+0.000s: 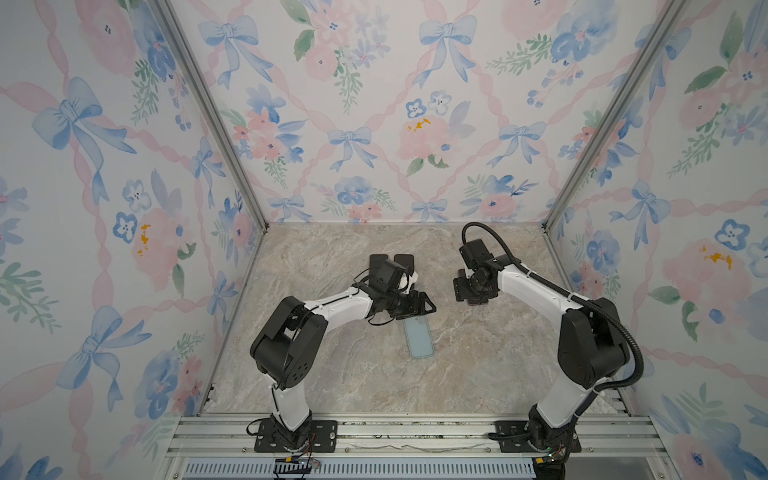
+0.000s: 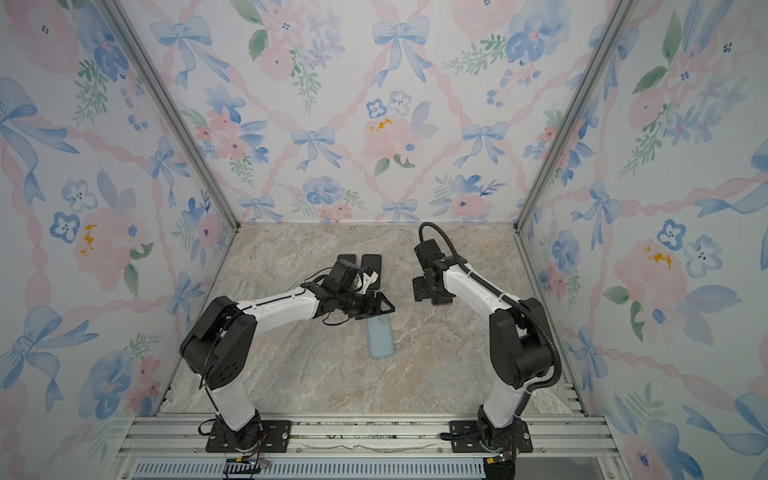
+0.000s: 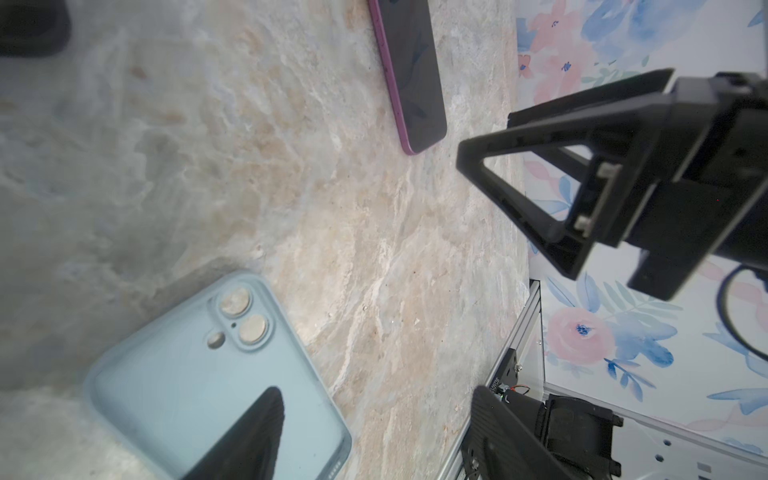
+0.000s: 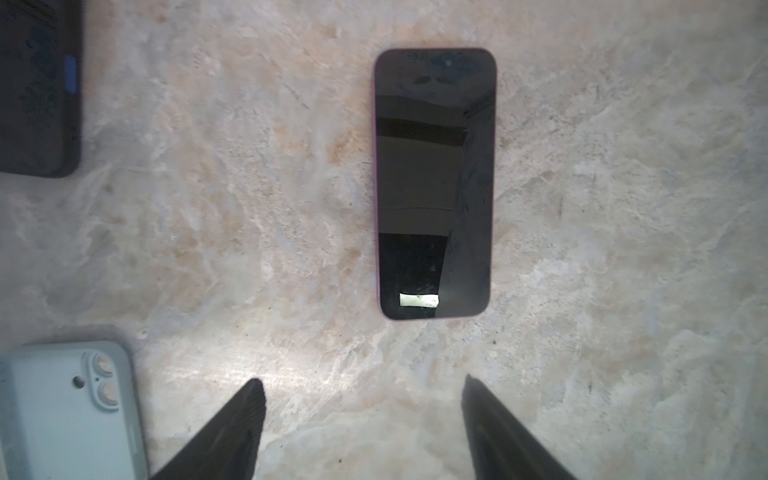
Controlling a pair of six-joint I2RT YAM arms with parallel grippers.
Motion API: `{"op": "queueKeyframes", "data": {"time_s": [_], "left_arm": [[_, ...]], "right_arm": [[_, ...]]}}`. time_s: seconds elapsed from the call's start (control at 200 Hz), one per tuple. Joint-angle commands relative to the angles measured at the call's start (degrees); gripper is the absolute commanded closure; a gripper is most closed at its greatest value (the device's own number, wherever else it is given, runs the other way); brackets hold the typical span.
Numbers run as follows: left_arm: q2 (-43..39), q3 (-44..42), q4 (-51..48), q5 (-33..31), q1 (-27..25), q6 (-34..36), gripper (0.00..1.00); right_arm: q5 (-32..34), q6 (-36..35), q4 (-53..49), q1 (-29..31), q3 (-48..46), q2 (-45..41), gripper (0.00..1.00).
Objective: Put the phone into the phone case
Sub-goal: 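Release the pale blue case with the right gripper while the left moves forward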
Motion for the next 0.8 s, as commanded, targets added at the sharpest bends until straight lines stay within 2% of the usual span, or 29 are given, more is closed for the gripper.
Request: {"op": "queueKeyframes", "data": {"time_s": [0.0,0.155,0.27,0.795], "left_arm": [[3.42,6.07,-3.93,1.33,-0.23,2.81,0.27],[8.13,12.30,-6.63,1.67,0.12,3.66,0.28],[9.97,13.66,-6.72,2.52,0.97,3.58,0.27],[14.92,18.98,-6.72,4.38,2.14,2.81,0.27]], "right_arm": [[-2.62,-4.39,0.48,-3.04,1.87,3.31,0.17],[-6.27,-5.43,-0.25,-6.43,5.14,8.20,0.07],[-6.43,-5.65,-0.99,-7.12,6.63,10.84,0.05],[-7.92,-4.81,-3.32,-9.59,12.34,19.54,0.16]]}}
